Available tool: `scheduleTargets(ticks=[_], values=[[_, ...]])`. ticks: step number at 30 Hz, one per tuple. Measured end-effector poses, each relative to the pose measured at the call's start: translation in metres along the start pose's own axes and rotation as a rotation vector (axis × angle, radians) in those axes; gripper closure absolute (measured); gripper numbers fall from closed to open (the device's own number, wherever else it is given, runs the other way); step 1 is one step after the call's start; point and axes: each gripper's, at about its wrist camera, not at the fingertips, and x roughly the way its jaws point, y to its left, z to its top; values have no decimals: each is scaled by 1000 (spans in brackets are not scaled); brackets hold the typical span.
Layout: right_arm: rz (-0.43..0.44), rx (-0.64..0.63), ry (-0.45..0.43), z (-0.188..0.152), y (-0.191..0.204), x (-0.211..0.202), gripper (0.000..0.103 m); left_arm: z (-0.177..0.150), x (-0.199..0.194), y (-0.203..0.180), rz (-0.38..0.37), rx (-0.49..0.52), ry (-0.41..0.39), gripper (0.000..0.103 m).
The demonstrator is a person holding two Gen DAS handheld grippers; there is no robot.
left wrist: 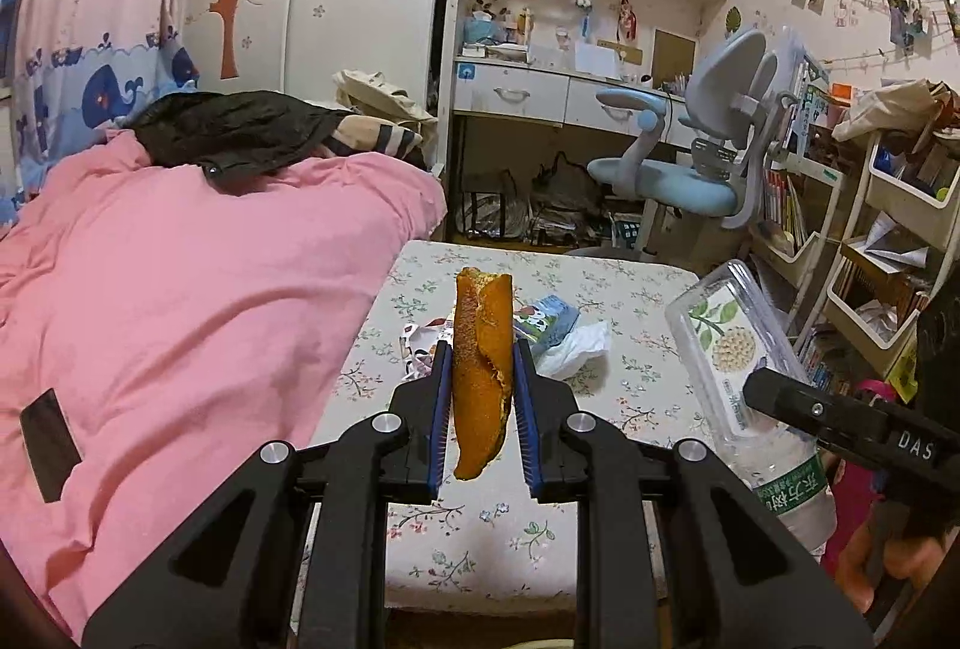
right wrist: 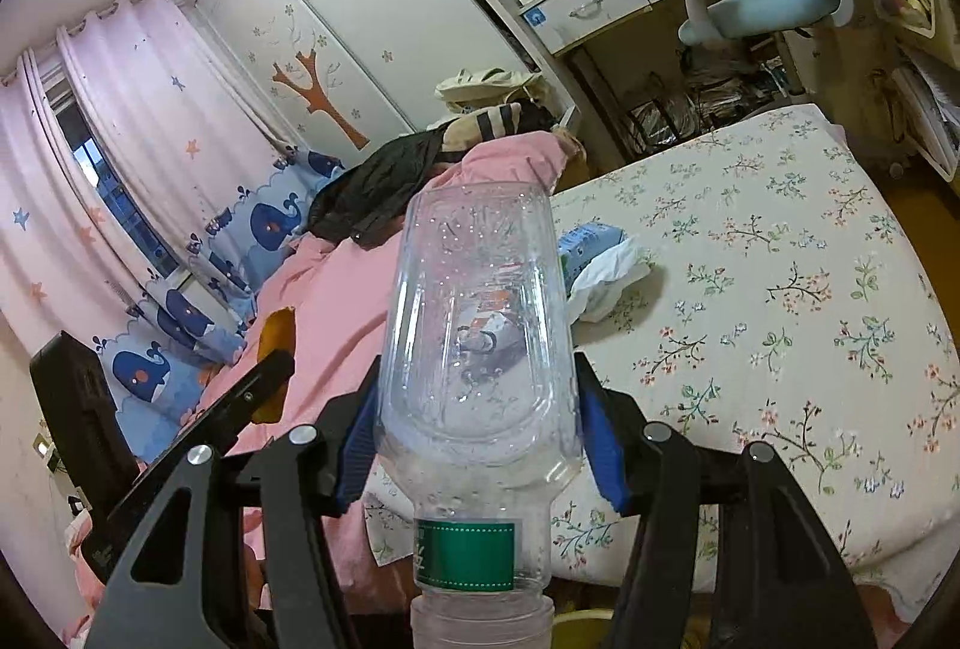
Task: Collect trash
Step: 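Lift the bottle and orange peel and carry both toward the yellow bucket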
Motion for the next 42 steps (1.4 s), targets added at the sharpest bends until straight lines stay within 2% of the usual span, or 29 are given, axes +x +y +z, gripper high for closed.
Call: scheduleTargets(ticks=[5,15,42], values=[[15,5,-28,-5,2,-9,46,-3,-6,1,-1,4,-2,84],[23,24,-26,-18,1,-18,46,-11,-18,1,-6,6,-10,84],[40,29,51,-61,12,-32,46,-37,-47,-2,-28,26,-3,84]])
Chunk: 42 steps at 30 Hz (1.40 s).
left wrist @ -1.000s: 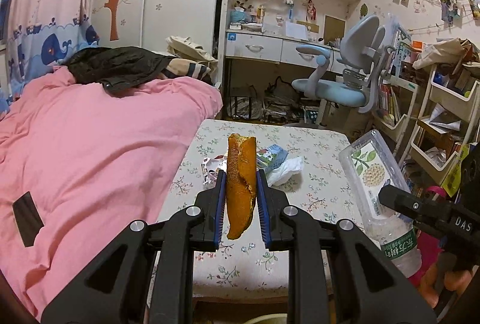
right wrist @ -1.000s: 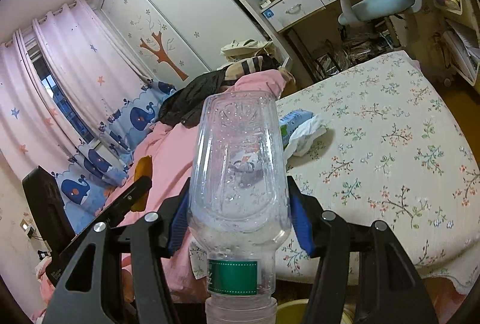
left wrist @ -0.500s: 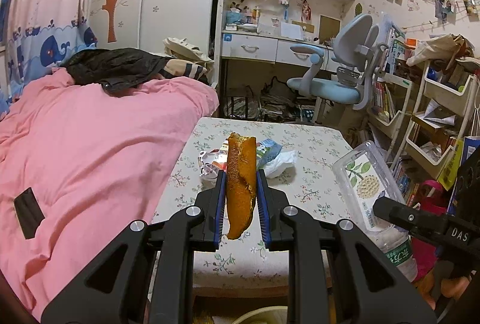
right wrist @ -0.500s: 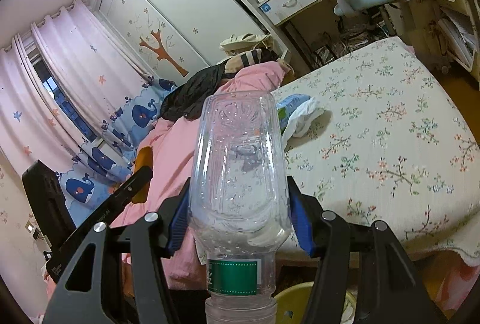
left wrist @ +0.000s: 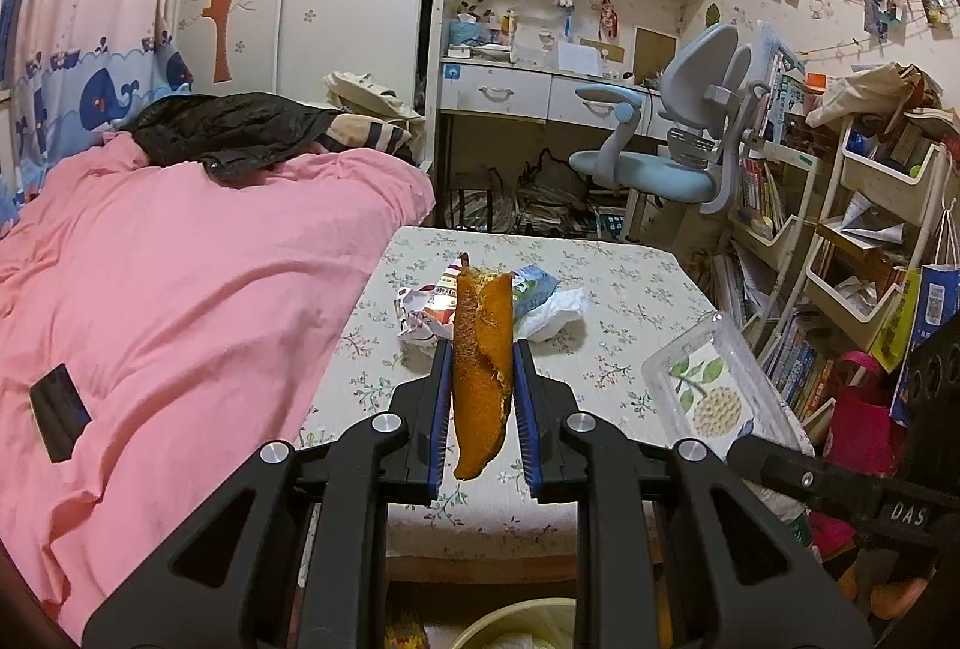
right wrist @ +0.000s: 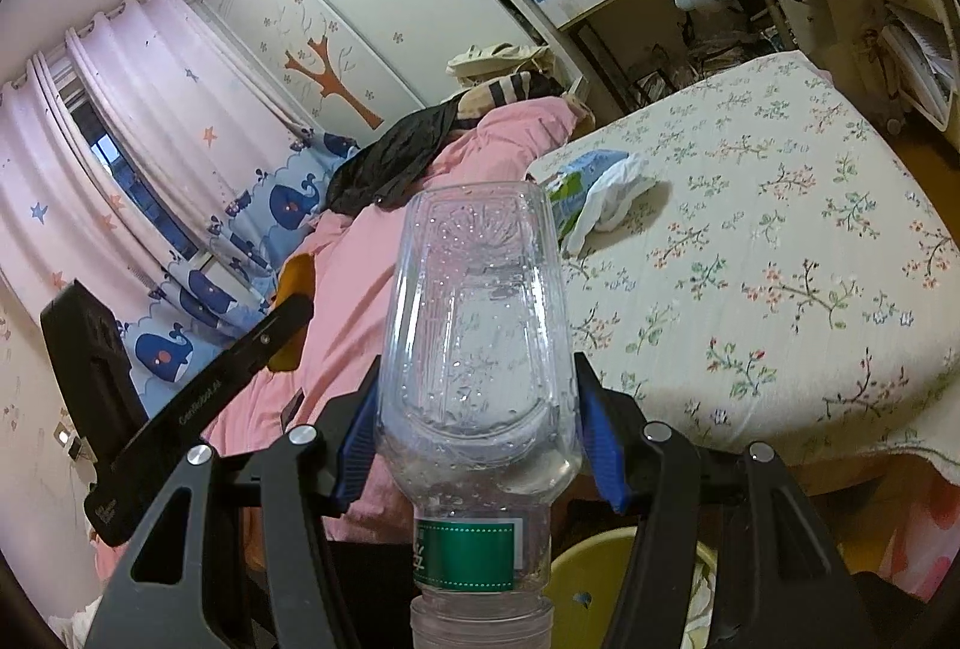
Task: Collect trash
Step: 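Lift the bottle and orange peel and carry both toward the yellow bucket, then lower the bottle into the bucket and open the right tool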
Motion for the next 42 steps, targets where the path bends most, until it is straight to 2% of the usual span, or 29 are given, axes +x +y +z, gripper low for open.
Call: scheduleTargets(ticks=[14,30,38,42], values=[[0,-46,122,-31,13,11,46,-5,-8,1,-4,-4,-3,84],[-130,-176,444,-92,21,49,45,-6,-8,2,-6,-2,-3,84],[-186,-173,524,-102,14,59,43,-11,-15,-1,-10,-1,2,84],[-197,-164,528,-103,11,59,41,-11,-17,-4,-14,3,8,84]])
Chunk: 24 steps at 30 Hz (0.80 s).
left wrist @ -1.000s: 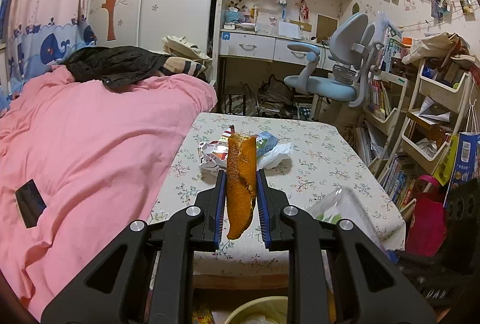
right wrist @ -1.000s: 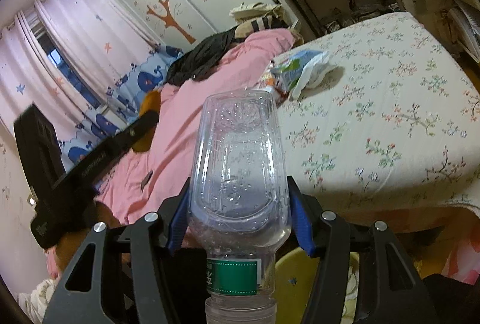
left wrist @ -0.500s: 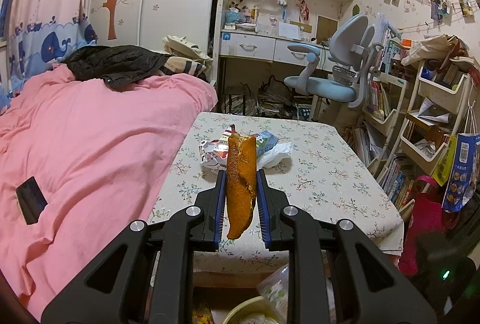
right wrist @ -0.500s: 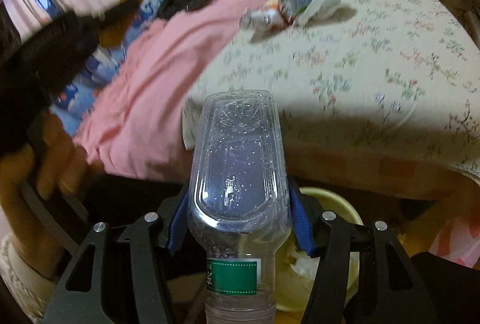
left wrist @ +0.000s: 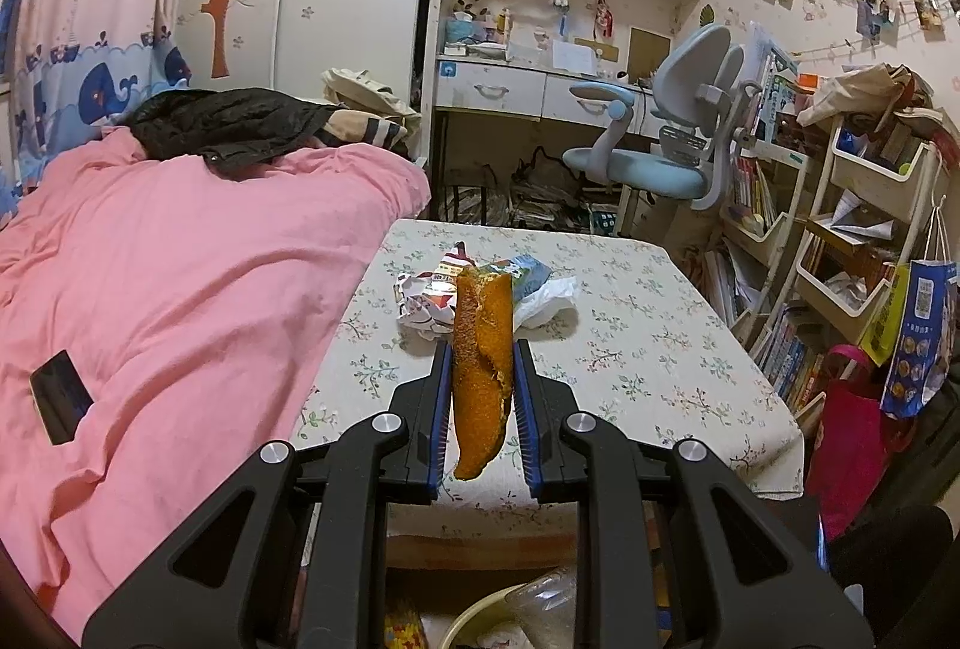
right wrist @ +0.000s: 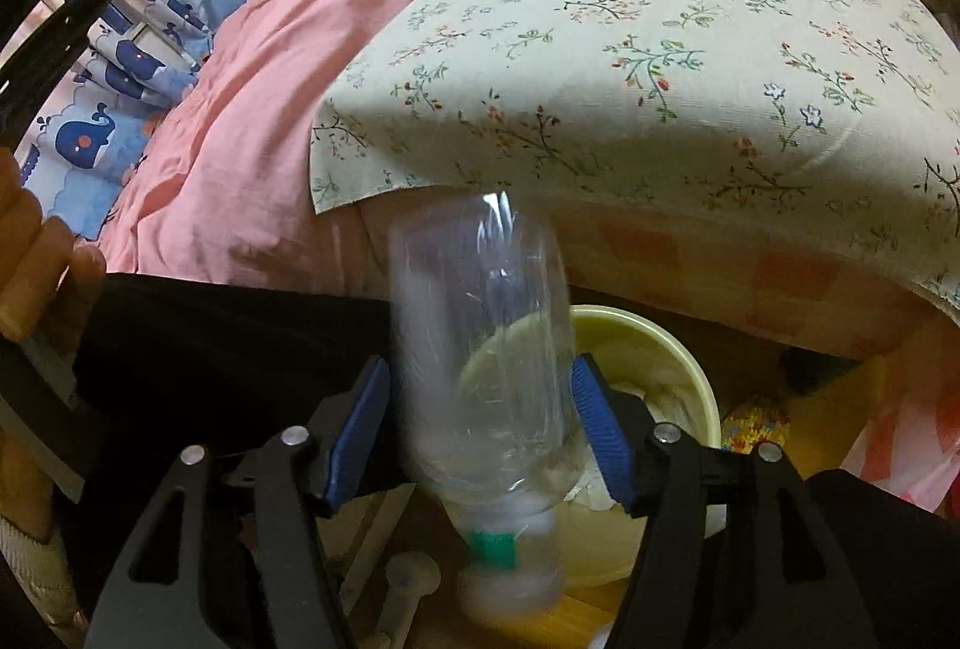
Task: Collect trash
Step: 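Lower the bottle into the bucket and open the right tool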
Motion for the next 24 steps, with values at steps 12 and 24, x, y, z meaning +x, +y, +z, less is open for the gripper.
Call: scheduleTargets(ticks=[12,24], values=[[-25,94,-151,9,-19,-29,34,-12,2,-12,-16,32,41,84],[-149,170,-468,11,-31,-89,22,-60,7,-53,-99,166,201,84]])
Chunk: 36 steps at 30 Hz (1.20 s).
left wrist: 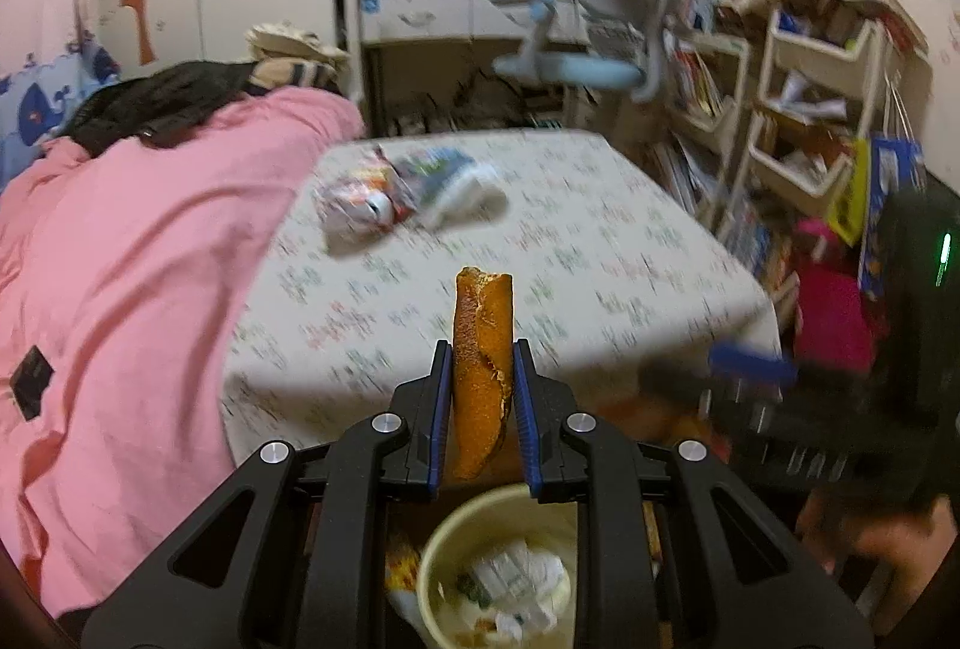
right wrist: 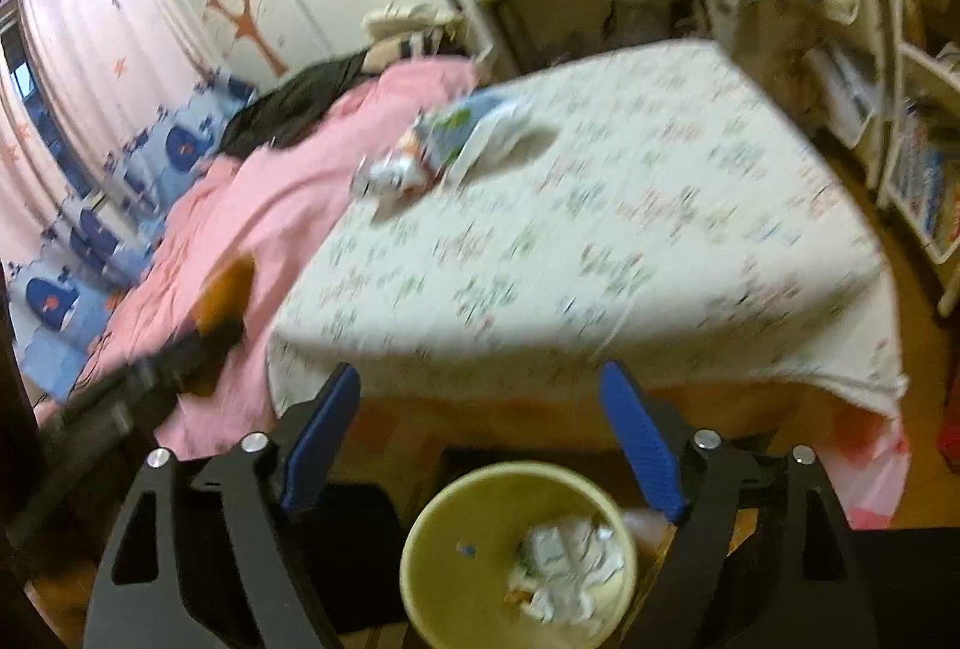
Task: Collect trash
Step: 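Lower the bottle into the bucket and open the right tool, then lower the orange peel into the bucket and open the left tool, then move both tools back over the table toward the remaining wrappers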
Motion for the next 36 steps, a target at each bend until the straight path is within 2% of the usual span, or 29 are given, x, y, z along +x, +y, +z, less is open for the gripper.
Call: scheduleTargets(ticks=[4,5,10,12,15,24,29,36], values=[[-25,24,-57,5,-7,-8,21,-18,12,-14,-58,42,104,84],[-31,31,-67,6,-9,-9,20,-25,18,-21,-78,65,154,84],[-52,63,-102,8,-16,-15,19,-46,28,-35,-108,116,253,79],[-55,72,-107,8,-18,-17,19,-47,26,-36,-90,119,239,63],[-60,74,-112,6,-18,-18,17,-45,21,-31,-64,104,211,52],[-65,71,-116,5,-19,-19,15,-38,18,-22,-20,69,178,43],[-87,55,-139,4,-17,-22,14,-32,10,-16,19,47,111,37],[-130,-26,-190,3,-3,-27,11,-21,0,7,96,-58,25,30]])
